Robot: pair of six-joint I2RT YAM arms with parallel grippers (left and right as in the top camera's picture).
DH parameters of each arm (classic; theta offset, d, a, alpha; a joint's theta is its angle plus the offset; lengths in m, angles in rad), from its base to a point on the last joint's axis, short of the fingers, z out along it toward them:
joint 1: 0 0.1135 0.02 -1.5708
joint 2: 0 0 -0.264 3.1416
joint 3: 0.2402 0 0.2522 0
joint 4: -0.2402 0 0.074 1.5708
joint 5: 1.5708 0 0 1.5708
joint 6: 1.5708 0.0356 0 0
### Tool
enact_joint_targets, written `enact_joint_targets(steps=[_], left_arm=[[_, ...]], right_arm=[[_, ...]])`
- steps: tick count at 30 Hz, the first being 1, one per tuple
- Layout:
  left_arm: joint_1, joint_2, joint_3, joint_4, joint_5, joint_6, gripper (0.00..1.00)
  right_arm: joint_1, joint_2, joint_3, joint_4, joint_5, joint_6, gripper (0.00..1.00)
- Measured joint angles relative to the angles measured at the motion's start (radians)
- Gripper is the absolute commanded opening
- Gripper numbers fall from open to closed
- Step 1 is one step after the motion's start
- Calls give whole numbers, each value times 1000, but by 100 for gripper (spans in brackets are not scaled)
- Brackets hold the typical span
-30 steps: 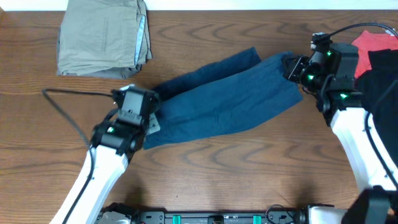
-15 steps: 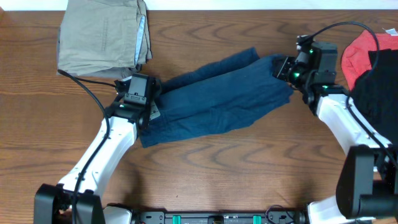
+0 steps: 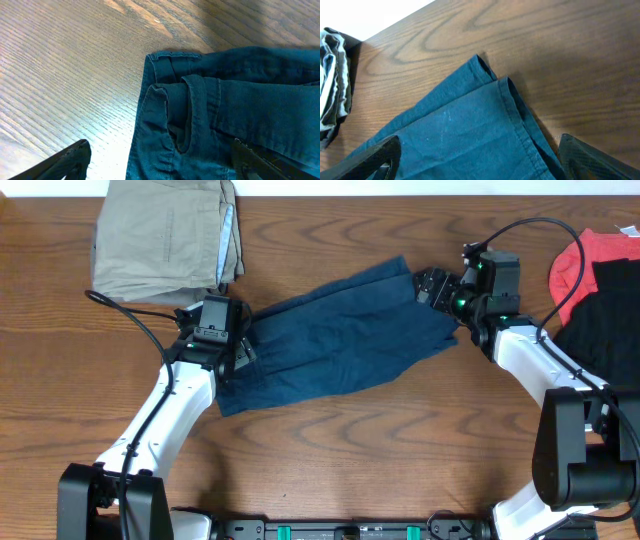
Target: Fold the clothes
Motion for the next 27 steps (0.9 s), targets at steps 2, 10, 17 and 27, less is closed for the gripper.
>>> enact_joint_targets(steps=[2,10,17,27], left_arm=[[0,0,0,-1,-3,0,91],[0,-100,0,-14,32,7,69],[0,-263,0,-28,194,34,13],[0,-64,0,32,306,42,13]], right_arm=[[0,0,0,0,0,0,99],[0,0,10,-2,-42,0,99],[1,-5,18,-22,-114,26,99],[61,-10,20,-135,-159,55,99]])
